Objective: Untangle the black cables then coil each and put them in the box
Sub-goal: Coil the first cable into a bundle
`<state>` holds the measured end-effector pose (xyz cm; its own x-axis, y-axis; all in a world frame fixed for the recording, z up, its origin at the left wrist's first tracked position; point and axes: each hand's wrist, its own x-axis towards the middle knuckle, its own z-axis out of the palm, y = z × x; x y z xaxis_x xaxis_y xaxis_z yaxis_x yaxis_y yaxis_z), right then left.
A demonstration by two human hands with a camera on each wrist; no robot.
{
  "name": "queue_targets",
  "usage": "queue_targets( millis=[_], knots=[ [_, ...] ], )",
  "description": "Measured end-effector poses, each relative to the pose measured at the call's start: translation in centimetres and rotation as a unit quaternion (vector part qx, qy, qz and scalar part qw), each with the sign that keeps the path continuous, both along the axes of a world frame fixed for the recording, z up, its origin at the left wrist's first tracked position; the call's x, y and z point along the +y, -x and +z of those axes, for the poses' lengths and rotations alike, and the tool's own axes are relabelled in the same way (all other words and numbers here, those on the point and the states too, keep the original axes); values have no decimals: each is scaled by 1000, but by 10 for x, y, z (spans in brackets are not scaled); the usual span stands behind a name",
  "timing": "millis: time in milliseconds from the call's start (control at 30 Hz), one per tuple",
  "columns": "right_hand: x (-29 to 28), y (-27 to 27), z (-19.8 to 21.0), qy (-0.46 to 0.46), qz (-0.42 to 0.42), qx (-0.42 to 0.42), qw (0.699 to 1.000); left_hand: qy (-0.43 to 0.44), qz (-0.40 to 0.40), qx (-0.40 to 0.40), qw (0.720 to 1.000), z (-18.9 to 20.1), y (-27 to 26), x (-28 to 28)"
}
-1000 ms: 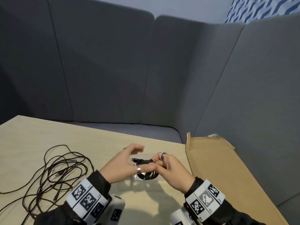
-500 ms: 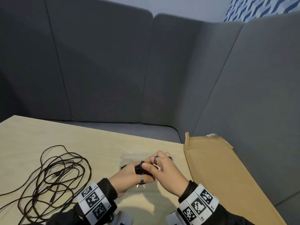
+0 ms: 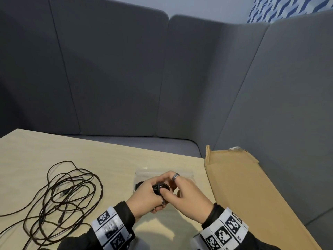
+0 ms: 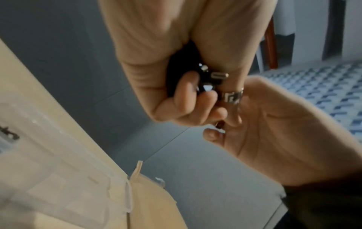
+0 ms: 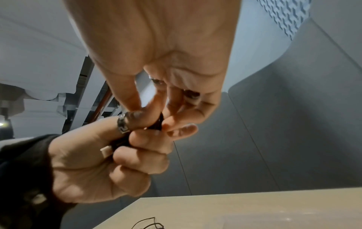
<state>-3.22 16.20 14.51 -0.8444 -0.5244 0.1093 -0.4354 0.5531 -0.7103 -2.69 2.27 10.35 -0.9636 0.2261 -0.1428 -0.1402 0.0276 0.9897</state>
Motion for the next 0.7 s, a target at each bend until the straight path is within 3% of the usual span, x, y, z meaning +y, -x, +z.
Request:
queue_targets(
  millis=[167,333,567,700],
  knots=[
    [-4,0,-4,19,11,-6,1000,58,55,38,996,-6,-4,-3],
    [-9,10,-6,-76,54,-16,996,101,88,60,989,-17,-3,-3],
    [-8,17,-17,-62,44,-95,993,28,43,1,999,-31,0,1],
    [-4,19,-30,-29,53,-120,991,33,20,-9,999,-41,4,2]
  ],
)
